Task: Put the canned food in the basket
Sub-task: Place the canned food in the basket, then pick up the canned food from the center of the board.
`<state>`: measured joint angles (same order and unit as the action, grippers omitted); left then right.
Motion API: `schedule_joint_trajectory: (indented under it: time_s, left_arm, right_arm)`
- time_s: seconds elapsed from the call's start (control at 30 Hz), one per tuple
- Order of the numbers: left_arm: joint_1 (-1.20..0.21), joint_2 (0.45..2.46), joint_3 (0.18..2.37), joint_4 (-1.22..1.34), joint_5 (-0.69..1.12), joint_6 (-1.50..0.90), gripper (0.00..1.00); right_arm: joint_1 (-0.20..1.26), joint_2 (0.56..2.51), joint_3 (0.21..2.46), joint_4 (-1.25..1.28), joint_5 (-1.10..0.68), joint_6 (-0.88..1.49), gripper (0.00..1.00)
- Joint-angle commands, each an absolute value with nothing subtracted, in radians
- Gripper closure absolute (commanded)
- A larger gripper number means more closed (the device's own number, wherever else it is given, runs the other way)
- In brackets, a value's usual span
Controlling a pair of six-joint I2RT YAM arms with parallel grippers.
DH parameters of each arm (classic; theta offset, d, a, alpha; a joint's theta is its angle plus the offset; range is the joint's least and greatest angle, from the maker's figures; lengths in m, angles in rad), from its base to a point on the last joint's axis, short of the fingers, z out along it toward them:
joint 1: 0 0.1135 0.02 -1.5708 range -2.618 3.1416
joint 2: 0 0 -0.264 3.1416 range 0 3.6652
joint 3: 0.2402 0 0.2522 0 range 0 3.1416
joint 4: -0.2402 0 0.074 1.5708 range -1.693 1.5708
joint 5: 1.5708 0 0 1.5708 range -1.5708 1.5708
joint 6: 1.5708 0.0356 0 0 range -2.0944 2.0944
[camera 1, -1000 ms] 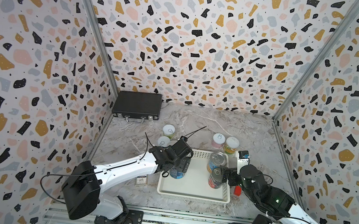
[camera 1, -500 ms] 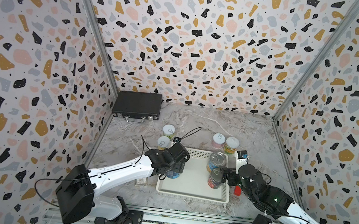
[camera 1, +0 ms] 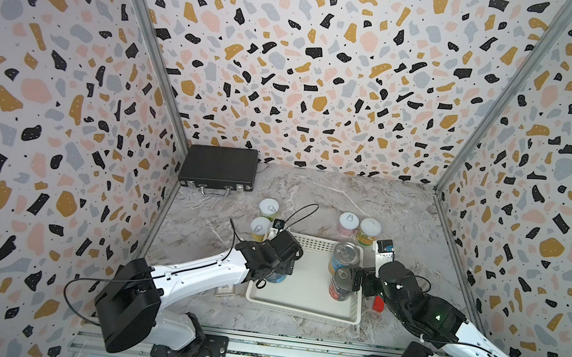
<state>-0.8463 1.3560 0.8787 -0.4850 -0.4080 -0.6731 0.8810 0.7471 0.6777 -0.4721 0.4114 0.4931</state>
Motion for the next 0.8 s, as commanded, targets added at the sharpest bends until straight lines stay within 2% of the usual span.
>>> schedule_joint_trajectory:
  time_s: [0.0, 0.43, 0.6, 0.77]
  left_arm:
    - [-0.827, 1.316, 0.906, -0.509, -0.529, -0.692, 0.0]
    - [-0.827, 1.14, 0.848, -0.411, -0.471, -0.614, 0.0]
    - [-0.827, 1.028, 0.793, -0.35, -0.477, -0.586, 0.0]
    - [-0.828, 0.902, 0.737, -0.31, -0.517, -0.57, 0.0]
  right_arm:
    - [0.878, 0.737, 0.692, -0.491, 0.425, 0.488, 0.0]
    - [0.879, 0.683, 0.738, -0.509, 0.489, 0.467, 0.0]
    - [0.879, 0.703, 0.879, -0.523, 0.483, 0.455, 0.0]
    - [0.877, 0.81, 1.043, -0.526, 0.542, 0.415, 0.0]
